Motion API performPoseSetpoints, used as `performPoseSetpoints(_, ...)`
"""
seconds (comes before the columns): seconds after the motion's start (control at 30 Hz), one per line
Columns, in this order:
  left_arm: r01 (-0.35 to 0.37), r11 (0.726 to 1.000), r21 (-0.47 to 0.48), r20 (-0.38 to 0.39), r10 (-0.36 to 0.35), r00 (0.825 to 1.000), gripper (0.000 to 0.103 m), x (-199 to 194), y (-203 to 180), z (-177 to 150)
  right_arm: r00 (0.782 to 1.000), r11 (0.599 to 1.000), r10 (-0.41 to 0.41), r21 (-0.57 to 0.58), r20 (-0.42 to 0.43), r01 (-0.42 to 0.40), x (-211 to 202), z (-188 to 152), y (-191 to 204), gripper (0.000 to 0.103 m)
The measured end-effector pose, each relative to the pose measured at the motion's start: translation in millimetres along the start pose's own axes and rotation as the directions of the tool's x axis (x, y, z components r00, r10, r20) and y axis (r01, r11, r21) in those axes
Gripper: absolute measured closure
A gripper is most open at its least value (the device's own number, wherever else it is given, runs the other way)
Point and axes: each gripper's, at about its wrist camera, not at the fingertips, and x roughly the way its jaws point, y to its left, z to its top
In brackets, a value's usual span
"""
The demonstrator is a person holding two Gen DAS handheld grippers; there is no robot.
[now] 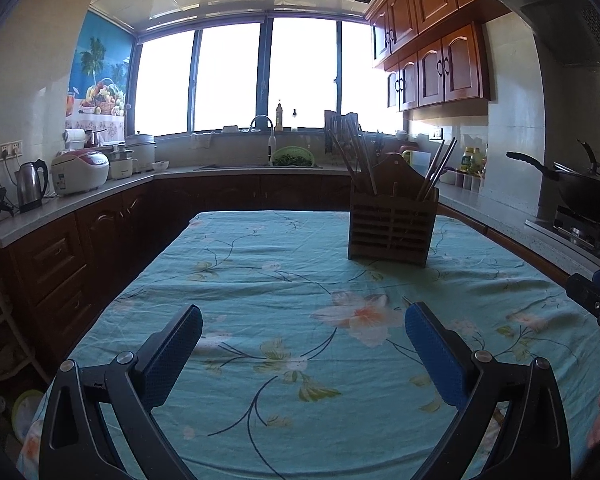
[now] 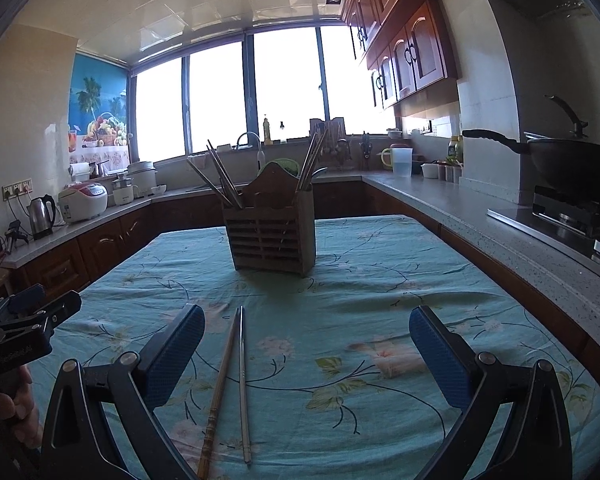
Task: Organize utensils
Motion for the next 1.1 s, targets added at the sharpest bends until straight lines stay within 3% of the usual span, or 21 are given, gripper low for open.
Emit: performPoseSetpoints(1.1, -0.031, 0.999, -0.007, 0.042, 0.032, 0.999, 0.001, -2.9, 18.9, -12.0, 0.999, 0.999, 0.026, 0.021, 0.038, -0.026, -12.3, -10.2, -4.4, 0.0)
